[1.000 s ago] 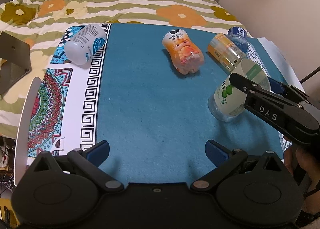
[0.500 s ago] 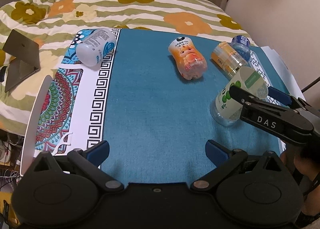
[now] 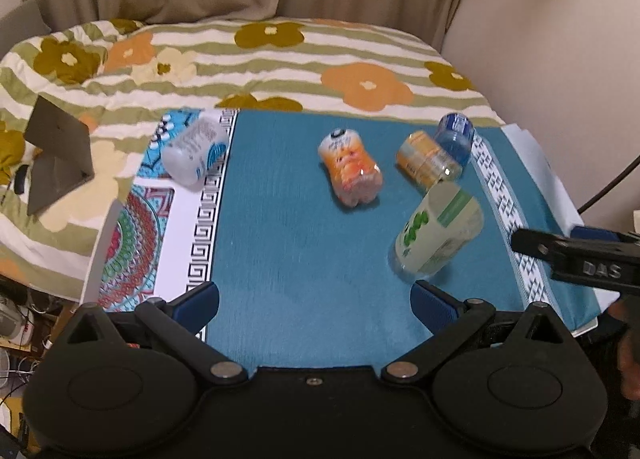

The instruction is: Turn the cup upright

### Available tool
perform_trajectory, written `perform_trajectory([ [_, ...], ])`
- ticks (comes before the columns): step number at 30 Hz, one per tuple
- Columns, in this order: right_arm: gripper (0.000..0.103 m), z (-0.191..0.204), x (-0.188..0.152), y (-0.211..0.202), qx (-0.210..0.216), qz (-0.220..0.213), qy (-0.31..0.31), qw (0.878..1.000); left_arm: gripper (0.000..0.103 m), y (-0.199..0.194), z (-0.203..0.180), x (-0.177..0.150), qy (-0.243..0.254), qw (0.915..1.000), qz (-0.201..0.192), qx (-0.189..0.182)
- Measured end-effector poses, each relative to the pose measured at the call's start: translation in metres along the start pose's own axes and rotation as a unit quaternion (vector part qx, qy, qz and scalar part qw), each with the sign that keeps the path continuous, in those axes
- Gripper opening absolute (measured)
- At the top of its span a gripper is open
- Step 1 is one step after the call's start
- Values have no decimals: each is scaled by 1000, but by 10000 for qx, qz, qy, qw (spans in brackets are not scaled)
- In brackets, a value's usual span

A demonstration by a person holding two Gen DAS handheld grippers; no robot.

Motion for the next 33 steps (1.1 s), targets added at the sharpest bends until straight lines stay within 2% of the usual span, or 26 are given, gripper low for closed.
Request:
perform_trajectory([
  [3, 103, -15, -1, -12, -82, 284, 37, 9996, 103, -7, -8, 4, 43, 9999, -90, 54],
  [8, 103, -33, -9, -22, -231, 497, -64, 9985, 103, -10, -16, 0, 171, 9995, -150, 230],
  [14, 103, -39, -25, -19, -189, 714, -76, 9972, 103, -6, -20, -10, 187, 9992, -155, 320],
  [33, 103, -38, -29, -15, -68, 714, 23, 9974, 103, -5, -31, -12, 335, 9985, -227, 364],
])
Point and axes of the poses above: each gripper's, at about its wrist camera, not at the fingertips, and y roughly the way its jaws point, z to its left, x to its top, the point moved 6 cm from there along y, roughly the way its jaws point, and after that the axes turned 13 degrees about -y, right-handed, at the moved point
